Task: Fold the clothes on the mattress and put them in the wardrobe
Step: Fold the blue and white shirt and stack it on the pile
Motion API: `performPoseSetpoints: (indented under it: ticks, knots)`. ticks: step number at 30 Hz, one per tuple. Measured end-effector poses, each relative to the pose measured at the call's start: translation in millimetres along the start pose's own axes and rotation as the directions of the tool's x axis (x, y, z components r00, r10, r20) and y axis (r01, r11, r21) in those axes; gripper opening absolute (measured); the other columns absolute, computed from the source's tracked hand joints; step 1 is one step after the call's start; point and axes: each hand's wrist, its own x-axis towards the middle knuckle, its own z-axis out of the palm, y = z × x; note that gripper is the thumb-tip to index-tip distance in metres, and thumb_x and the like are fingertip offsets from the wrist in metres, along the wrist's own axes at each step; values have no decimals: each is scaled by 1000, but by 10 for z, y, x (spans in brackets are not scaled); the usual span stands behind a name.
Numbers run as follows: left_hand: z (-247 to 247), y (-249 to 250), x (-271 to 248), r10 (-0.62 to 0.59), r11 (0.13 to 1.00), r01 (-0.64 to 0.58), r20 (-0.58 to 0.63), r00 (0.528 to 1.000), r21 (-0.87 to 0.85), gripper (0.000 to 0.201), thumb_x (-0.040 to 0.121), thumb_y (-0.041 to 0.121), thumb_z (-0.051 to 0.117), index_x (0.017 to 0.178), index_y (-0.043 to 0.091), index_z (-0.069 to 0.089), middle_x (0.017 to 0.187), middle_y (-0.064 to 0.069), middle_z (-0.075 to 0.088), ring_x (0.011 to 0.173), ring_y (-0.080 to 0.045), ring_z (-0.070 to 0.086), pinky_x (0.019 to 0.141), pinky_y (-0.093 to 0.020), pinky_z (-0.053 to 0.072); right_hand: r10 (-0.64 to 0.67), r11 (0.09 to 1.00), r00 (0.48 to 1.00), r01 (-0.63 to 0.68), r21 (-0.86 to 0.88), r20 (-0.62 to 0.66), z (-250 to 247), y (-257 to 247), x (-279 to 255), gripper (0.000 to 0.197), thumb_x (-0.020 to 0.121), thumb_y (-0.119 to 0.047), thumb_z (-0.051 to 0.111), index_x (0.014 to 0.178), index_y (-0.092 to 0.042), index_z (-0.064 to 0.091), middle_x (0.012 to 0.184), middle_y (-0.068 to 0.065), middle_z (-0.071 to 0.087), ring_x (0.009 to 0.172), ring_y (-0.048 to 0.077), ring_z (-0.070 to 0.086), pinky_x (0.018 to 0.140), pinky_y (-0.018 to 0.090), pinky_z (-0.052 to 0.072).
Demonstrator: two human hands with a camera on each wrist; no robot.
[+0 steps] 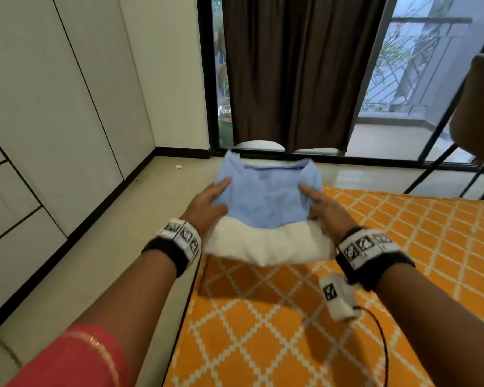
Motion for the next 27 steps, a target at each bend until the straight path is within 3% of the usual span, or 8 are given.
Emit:
performPoseSetpoints:
  ticks: [3, 7, 9, 14, 17, 19, 21, 27]
  knots:
    - [85, -89, 542, -17, 1000, 17, -46, 999, 15, 62, 90, -10, 53, 146, 11, 40, 144, 4, 39, 134, -10, 36, 101, -10, 28, -24, 997, 999, 22, -79, -27, -38, -16, 605, 61, 90, 10, 41, 145, -16, 43, 118, 8, 44, 61, -1, 53, 48, 12, 41]
    - [330, -484, 717, -359, 905, 373, -103, 928, 205, 54, 98, 33, 52, 146, 11, 40, 147, -11, 45, 132, -30, 46, 103, -31, 37, 90, 900, 996, -80, -428, 3, -21, 470, 990, 57, 94, -4, 50, 148, -15, 37, 147, 13, 41, 127, 34, 49, 101, 37, 43]
    - [424, -729, 642, -425, 876, 434, -91, 901, 208, 62, 92, 52, 54, 139, 13, 46, 137, -10, 54, 124, -32, 52, 93, -32, 41, 219, 864, 975, -207, -460, -28, 28, 812, 943, 53, 95, -8, 53, 146, -14, 40, 151, 14, 39, 132, 33, 44, 99, 32, 39]
    - [442, -871, 472, -368, 917, 390, -209, 906, 77, 52, 93, 22, 64, 141, 16, 43, 111, -17, 62, 97, -28, 58, 80, -29, 42, 119, 909, 983, -165, -383, -143, -34, 1088, 772, 43, 94, -9, 57, 135, -20, 52, 146, 14, 43, 123, 36, 50, 84, 32, 42]
    - [524, -630, 417, -255, 883, 375, -382, 889, 283, 56, 96, 29, 57, 146, 20, 34, 139, -17, 41, 125, -35, 44, 99, -38, 38, -39, 595, 982, -124, -794, -182, 18, 858, 631, 49, 97, -29, 49, 145, -25, 38, 155, 13, 20, 138, 38, 29, 106, 45, 30]
    - [758, -417, 380, -15, 752, 161, -228, 973, 640, 60, 98, 40, 48, 151, 29, 24, 157, -10, 17, 142, -33, 21, 113, -45, 23, -180, 311, 982, 110, -944, 55, 251, 749, 554, 63, 95, -54, 19, 154, -31, 14, 163, 4, -1, 149, 31, 3, 116, 50, 0]
    - [1026, -410, 357, -27, 578, -61, 93, 995, 814, 61, 101, 46, 34, 154, 36, 7, 163, 0, -6, 149, -31, -5, 119, -51, 4, -129, 190, 930, 365, -911, 345, 501, 804, 501, 80, 82, -55, -12, 155, -26, -1, 163, -1, -14, 149, 24, -13, 114, 49, -16]
    - [1110, -726, 331, -275, 618, 70, 132, 952, 783, 64, 95, 67, 24, 149, 51, -6, 161, 8, -19, 148, -32, -15, 117, -60, 1, 99, 341, 922, 323, -883, 375, 449, 1120, 551, 64, 96, -65, 11, 152, -42, -11, 161, -2, -20, 150, 23, -12, 118, 48, -3]
